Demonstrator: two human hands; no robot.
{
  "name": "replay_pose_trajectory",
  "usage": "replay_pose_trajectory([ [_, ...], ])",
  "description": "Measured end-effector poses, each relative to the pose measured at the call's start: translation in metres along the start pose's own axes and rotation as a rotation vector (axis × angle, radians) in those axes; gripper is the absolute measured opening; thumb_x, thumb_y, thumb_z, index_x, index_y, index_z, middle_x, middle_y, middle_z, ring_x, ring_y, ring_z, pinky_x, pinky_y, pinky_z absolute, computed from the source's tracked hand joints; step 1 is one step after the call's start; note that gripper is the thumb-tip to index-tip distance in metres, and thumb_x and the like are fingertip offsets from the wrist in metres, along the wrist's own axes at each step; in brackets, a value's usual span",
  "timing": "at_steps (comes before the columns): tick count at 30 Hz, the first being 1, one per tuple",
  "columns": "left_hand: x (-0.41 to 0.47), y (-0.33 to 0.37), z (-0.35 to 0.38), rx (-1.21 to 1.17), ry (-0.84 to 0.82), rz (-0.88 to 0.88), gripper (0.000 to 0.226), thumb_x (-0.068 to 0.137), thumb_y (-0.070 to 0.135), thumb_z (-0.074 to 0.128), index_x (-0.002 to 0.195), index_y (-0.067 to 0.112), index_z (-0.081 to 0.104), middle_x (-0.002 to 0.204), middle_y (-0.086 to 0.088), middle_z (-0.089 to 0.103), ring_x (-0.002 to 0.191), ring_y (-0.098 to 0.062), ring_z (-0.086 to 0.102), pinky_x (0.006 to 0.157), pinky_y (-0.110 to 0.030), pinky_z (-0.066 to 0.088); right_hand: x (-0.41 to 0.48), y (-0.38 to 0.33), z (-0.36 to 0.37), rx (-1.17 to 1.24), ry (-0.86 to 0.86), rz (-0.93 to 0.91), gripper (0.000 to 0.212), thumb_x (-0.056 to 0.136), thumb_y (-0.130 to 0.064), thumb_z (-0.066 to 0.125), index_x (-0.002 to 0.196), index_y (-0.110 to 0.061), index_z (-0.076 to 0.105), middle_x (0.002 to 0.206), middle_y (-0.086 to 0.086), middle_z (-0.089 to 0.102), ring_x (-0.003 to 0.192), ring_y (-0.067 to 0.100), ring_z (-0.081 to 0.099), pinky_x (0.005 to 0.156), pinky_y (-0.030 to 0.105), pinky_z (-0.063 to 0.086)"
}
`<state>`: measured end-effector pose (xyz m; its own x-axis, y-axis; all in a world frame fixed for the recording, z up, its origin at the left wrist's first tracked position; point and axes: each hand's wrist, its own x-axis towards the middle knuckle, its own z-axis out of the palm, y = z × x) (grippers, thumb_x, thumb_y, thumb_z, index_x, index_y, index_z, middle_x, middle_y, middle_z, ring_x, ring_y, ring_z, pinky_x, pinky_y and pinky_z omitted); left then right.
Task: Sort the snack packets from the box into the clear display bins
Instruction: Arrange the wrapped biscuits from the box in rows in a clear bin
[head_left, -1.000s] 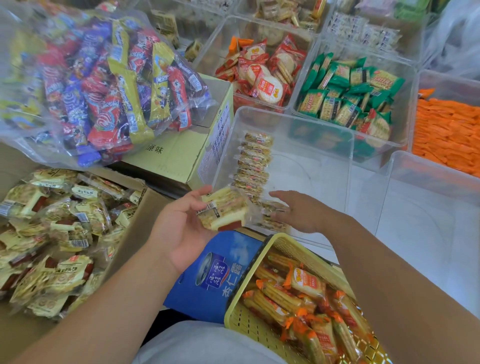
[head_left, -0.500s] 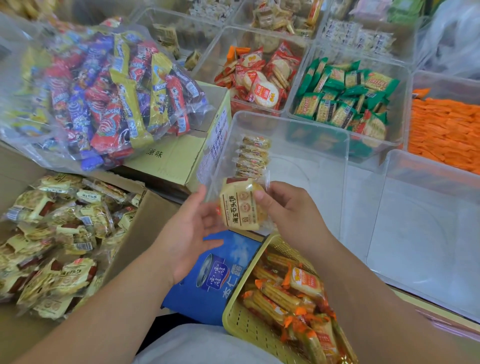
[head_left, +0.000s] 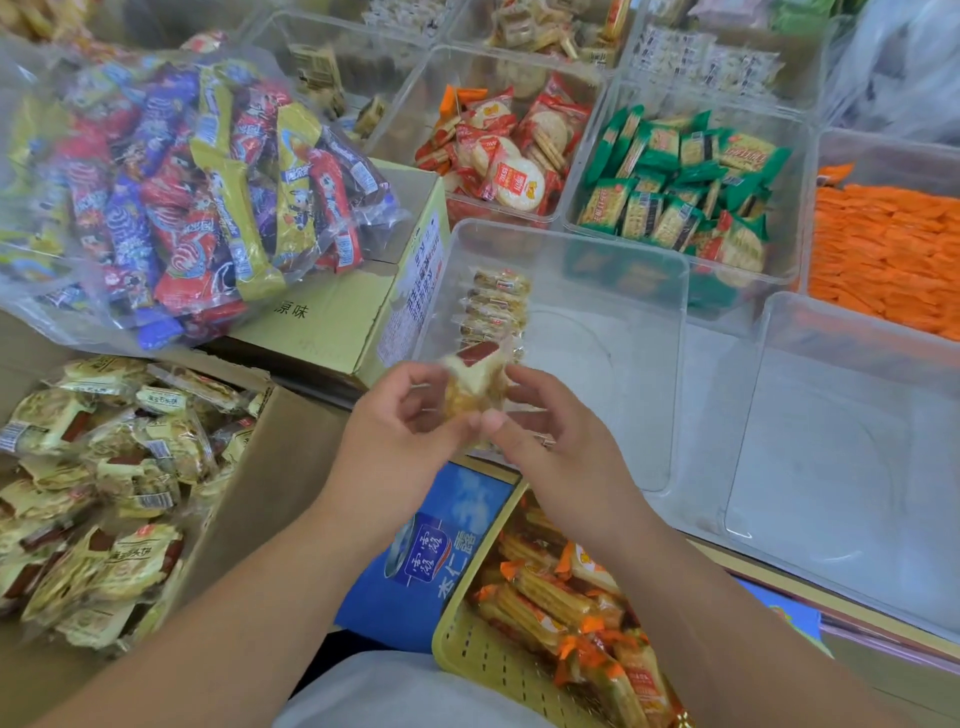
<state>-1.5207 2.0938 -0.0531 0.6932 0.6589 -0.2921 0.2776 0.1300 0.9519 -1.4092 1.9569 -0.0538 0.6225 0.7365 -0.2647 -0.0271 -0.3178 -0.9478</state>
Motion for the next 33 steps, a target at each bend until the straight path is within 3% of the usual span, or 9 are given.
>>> replay_pose_trajectory([
  [1,0.001,0.002,0.002,0.048,-0.077,0.05,0.039,0.067,0.039,0.085,0.103,0.047,0.07,0.107,0.012,0.077,0.098,-0.009,0.074,0.078,-0.026,0.061,0.0,-0.002,0.002,0.015,-0.025,-0.017,0.054,0.085,-0.058,0.066,0.135,-0.045,0.052,0.122,-0.026,0.064,0.109,-0.008,0.062,0.087,0.014,0.053],
  [4,0.005,0.005,0.008,0.26,-0.303,0.092,0.042,0.075,0.043,0.075,0.115,0.057,0.066,0.12,0.023,0.072,0.114,0.002,0.066,0.093,-0.028,0.055,0.011,-0.002,-0.003,0.029,0.09,-0.049,0.036,0.094,-0.036,0.067,0.129,-0.038,0.058,0.109,-0.021,0.07,0.101,-0.005,0.065,0.079,0.011,0.048],
  [7,0.013,0.001,0.003,0.526,-0.224,0.104,0.044,0.083,0.046,0.073,0.124,0.055,0.06,0.132,0.029,0.059,0.124,0.013,0.05,0.102,-0.028,0.045,0.035,0.011,-0.026,-0.119,0.216,-0.037,0.025,0.1,-0.025,0.059,0.125,-0.028,0.062,0.102,-0.014,0.071,0.09,0.002,0.064,0.074,0.018,0.048],
  [10,0.022,-0.013,-0.008,0.793,0.015,0.084,0.063,0.086,0.043,0.078,0.142,0.03,0.052,0.144,0.008,0.05,0.137,-0.014,0.044,0.114,-0.045,0.039,0.065,0.034,-0.055,-0.481,0.241,-0.024,0.028,0.1,-0.03,0.059,0.128,-0.028,0.059,0.1,-0.009,0.067,0.081,0.011,0.058,0.064,0.017,0.042],
  [12,0.024,-0.024,-0.015,0.893,-0.034,-0.071,0.088,0.087,0.049,0.075,0.159,0.022,0.031,0.163,-0.003,0.034,0.15,-0.024,0.031,0.123,-0.045,0.029,0.084,0.052,-0.067,-0.62,0.149,0.05,0.027,0.099,-0.035,0.062,0.125,-0.03,0.065,0.106,-0.007,0.071,0.091,0.016,0.063,0.074,0.025,0.048],
  [15,0.023,-0.043,-0.019,0.893,-0.159,-0.207,0.111,0.088,0.055,0.072,0.165,0.024,-0.002,0.173,0.009,0.002,0.157,-0.015,0.015,0.121,-0.031,0.024,0.104,0.078,-0.07,-0.806,-0.045,0.188,0.025,0.099,-0.04,0.061,0.118,-0.027,0.07,0.111,-0.002,0.072,0.1,0.021,0.064,0.086,0.032,0.052],
  [18,0.023,-0.054,-0.019,0.921,-0.17,-0.182,0.112,0.089,0.059,0.07,0.164,0.027,-0.007,0.169,0.021,-0.014,0.156,-0.009,0.017,0.114,-0.026,0.032,0.115,0.091,-0.063,-0.921,-0.232,0.213,0.032,0.103,-0.037,0.052,0.122,-0.015,0.064,0.114,0.008,0.068,0.105,0.028,0.06,0.085,0.036,0.048],
  [24,0.024,-0.062,-0.029,0.892,-0.175,-0.151,0.109,0.088,0.058,0.071,0.165,0.029,-0.001,0.166,0.029,-0.012,0.152,0.0,0.019,0.102,-0.016,0.025,0.129,0.086,-0.043,-0.979,-0.463,0.242,0.049,0.111,-0.035,0.029,0.155,-0.015,0.037,0.156,0.011,0.043,0.142,0.03,0.039,0.111,0.034,0.031],
  [33,0.027,-0.056,-0.039,0.823,-0.238,-0.165,0.106,0.089,0.054,0.072,0.165,0.03,0.002,0.168,0.027,-0.007,0.153,0.0,0.013,0.109,-0.015,0.02,0.129,0.088,-0.029,-0.987,-0.472,0.285,0.051,0.111,-0.035,0.027,0.157,-0.013,0.029,0.159,0.013,0.037,0.144,0.032,0.036,0.115,0.037,0.03],
])
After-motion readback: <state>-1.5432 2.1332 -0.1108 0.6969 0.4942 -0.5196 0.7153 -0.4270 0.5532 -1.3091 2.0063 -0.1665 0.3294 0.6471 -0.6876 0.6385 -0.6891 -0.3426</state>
